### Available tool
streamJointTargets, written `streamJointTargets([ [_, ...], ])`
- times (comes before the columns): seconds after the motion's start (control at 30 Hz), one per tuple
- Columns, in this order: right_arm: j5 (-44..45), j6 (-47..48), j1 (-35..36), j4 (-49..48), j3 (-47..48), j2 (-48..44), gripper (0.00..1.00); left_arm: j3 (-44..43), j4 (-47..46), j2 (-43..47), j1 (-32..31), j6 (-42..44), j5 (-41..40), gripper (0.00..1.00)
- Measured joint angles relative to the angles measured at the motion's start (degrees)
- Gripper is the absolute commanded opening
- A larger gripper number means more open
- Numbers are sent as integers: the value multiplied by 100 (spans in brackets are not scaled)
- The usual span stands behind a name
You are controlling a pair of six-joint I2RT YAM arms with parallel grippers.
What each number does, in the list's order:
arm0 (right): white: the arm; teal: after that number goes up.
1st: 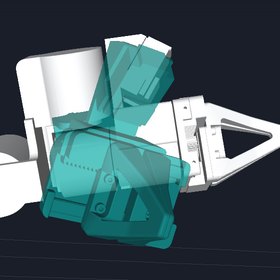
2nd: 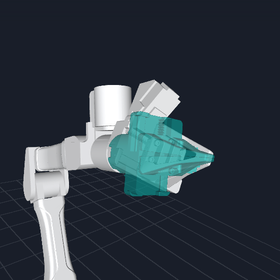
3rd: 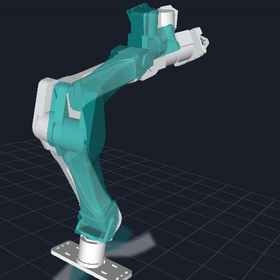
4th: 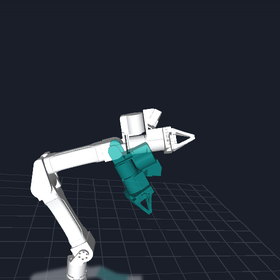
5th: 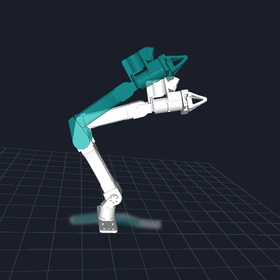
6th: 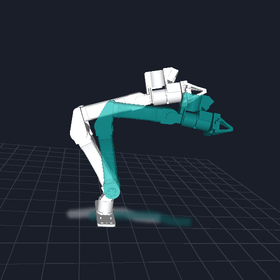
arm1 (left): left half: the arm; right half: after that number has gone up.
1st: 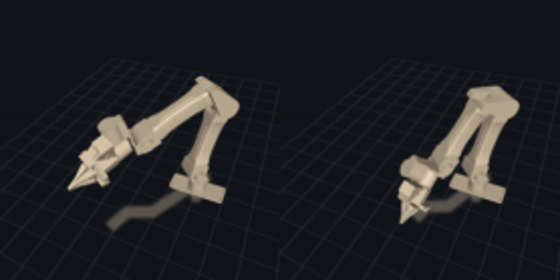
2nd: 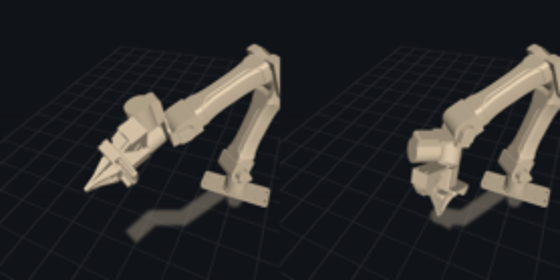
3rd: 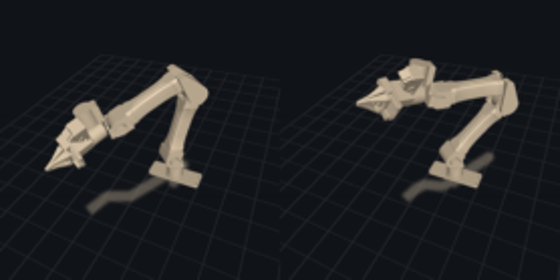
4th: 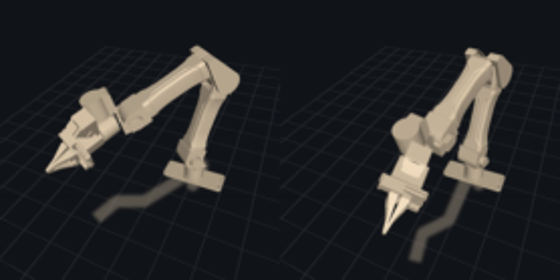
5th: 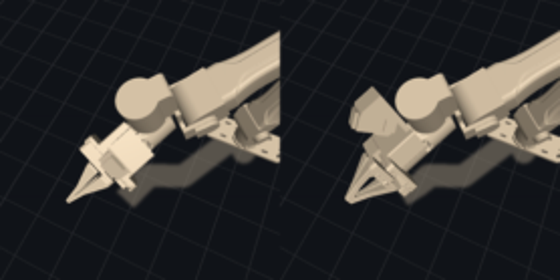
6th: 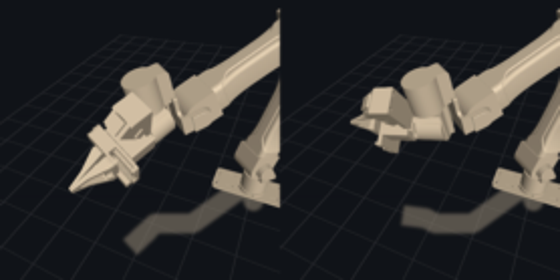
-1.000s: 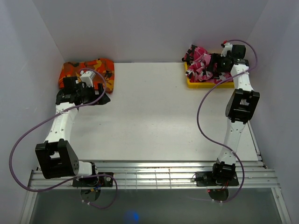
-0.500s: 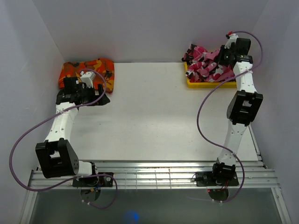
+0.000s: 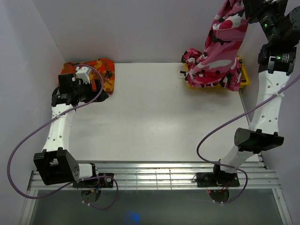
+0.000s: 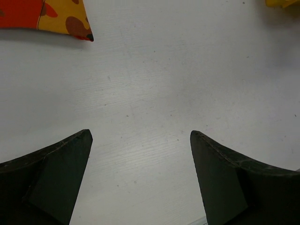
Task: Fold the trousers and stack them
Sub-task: Grab the trousers from the pile, then move the trousers to the center of the board
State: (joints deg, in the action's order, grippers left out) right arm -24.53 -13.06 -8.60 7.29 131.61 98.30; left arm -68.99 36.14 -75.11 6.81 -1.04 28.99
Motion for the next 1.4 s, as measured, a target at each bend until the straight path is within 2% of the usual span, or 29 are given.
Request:
streamJointTargets([
  [0.33,79,-667,61,-1563,79,-881,8,-92,245,579,0,-74,0,98],
  [0.47,-186,-929,118,-2188,-151,-1316,8,-92,293,713,0,-98,4,98],
  [0.6,-826,-855,378,-2328,-1965,-2446,8,-92,317,708,0,-118,17,98],
  [0.73,-1314,46,1054,-1766,-3821,-3042,8,-87,334,693,0,-131,55,98],
  [0.83,-1287,723,1552,-1165,-4717,-2741,8,-70,334,693,0,-90,120,98],
  [0.93,-1016,1209,2017,-616,-5016,-1860,8,-20,334,697,0,-33,219,98],
  [1.1,-682,1292,2677,-236,-4564,-649,8,59,306,780,0,118,684,98],
  [1.4,-26,804,4343,-824,-4199,-286,8,160,-249,1309,0,13,1762,98],
])
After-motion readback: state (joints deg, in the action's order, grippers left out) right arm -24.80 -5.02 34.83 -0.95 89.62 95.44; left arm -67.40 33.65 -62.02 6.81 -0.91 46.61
